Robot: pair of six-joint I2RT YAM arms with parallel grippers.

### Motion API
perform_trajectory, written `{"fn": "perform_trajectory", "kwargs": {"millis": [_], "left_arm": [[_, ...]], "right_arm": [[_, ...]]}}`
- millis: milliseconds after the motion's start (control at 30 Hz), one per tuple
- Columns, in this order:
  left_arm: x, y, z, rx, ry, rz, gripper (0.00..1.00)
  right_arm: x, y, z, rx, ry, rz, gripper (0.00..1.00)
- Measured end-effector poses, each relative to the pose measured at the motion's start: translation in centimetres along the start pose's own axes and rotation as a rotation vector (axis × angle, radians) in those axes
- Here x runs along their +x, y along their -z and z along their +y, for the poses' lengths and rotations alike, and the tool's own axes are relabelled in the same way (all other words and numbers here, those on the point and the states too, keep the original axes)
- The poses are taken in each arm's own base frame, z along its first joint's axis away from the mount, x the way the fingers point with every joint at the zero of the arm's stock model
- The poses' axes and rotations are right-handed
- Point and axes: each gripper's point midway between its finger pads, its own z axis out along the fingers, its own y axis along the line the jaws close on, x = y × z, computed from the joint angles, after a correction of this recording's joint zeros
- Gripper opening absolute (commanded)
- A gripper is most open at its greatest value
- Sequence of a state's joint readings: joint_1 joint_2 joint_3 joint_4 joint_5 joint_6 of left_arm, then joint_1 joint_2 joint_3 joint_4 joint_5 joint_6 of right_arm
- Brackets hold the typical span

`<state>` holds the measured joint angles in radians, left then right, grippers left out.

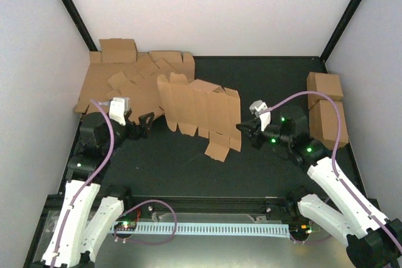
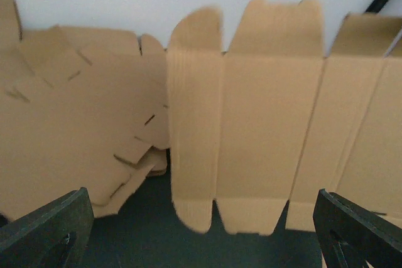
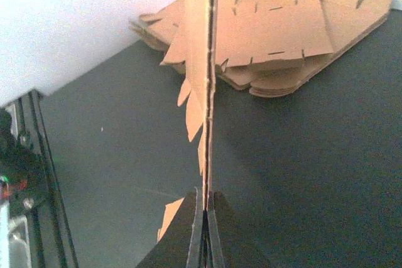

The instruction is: Fold the paper box

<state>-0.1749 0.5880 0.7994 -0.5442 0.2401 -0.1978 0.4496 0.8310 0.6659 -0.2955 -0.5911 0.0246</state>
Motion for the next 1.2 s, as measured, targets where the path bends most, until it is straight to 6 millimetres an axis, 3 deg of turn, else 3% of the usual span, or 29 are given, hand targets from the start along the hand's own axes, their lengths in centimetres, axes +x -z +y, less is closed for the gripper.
{"fn": "perform_trajectory", "kwargs": {"millis": [200,333,600,800,867,1000,1200], "left_arm": [[2.0,-1.3,1.8,0.075,0.182,0.038,0.99],[2.6,-2.0,1.9,0.172,0.261,0.032,0.99],[2.8,-2.8,-0.6,0.430,0.296,0.073,0.99],[2.2,-2.1,-2.5,0.570,0.271,0.081,0.97],[2.0,-1.8,-2.8,0.588,0.259,0.076,0.90],[1.9,-1.5,-3.2,0.616,0.258,0.079,0.64],[1.8,-0.5,-3.9,0.634,0.244,0.064,0.39]], "right_arm": [[-3.0,1.4,0.4,0.030,-0.084,-0.022,0.02],[-4.3,2.6,1.4,0.019,-0.111,-0.030,0.02],[-5.2,4.6,4.9,-0.115,-0.132,-0.038,0.02],[-5.0,5.3,7.2,-0.239,-0.147,-0.009,0.02],[-4.8,5.3,7.6,-0.261,-0.154,0.002,0.02],[-4.7,5.4,7.8,-0.271,-0.158,0.008,0.02],[-4.7,5.3,7.6,-0.262,-0.162,0.005,0.02]]}}
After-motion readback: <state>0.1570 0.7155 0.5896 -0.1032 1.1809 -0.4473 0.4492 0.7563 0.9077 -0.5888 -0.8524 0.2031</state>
